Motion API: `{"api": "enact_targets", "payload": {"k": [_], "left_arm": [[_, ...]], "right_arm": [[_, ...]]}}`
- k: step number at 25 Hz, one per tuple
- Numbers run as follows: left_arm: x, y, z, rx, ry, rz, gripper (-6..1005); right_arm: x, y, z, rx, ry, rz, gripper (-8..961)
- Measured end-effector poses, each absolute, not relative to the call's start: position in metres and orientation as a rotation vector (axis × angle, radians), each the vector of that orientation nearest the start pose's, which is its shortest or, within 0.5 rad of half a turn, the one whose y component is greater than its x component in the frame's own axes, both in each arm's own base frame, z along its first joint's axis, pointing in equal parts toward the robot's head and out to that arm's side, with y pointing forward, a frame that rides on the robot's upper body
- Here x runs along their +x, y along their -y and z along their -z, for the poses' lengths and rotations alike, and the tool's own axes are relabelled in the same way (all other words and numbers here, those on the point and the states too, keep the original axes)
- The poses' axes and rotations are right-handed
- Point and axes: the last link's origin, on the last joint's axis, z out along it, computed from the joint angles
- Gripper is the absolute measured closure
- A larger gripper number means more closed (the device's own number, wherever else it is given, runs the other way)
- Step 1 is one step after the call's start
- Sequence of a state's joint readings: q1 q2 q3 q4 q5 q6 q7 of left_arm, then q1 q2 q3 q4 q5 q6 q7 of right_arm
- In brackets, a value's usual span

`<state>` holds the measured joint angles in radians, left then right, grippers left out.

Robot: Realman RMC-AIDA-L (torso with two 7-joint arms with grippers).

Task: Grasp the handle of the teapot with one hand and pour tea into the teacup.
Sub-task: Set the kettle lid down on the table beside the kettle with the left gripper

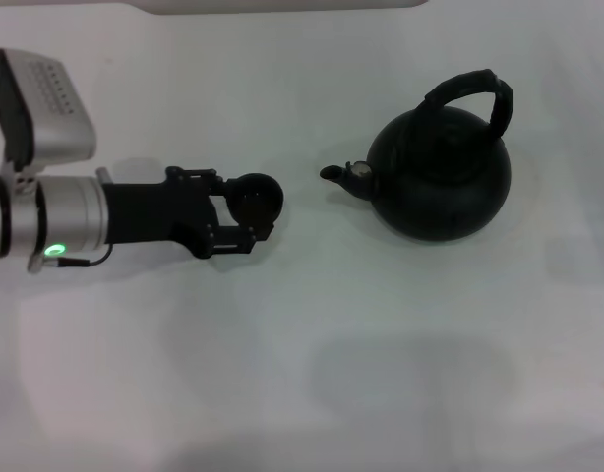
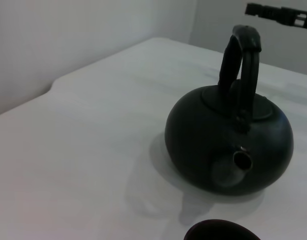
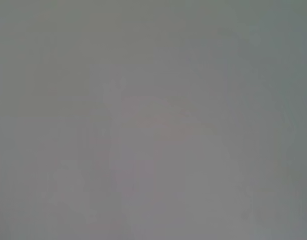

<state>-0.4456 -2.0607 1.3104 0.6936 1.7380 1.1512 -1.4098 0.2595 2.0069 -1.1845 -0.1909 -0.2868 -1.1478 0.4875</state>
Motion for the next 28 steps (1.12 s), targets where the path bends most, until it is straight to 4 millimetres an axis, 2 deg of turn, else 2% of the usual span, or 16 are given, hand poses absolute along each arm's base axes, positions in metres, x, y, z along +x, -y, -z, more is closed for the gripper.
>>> {"api": "enact_targets", "payload": {"k": [9,28], "left_arm": [[-0.255,-0.337,0.073,-2.851,0.585,0.300,316],[-0.265,-0.337,0.078,-2.830,0.688,0.210,316]], "right_arm": [[0.389,-0.290,-0.061,-1.505,-0.637,-0.737,474],[0.386,-0.287,-0.061,-1.517,-0.628,-0.758,472]]}}
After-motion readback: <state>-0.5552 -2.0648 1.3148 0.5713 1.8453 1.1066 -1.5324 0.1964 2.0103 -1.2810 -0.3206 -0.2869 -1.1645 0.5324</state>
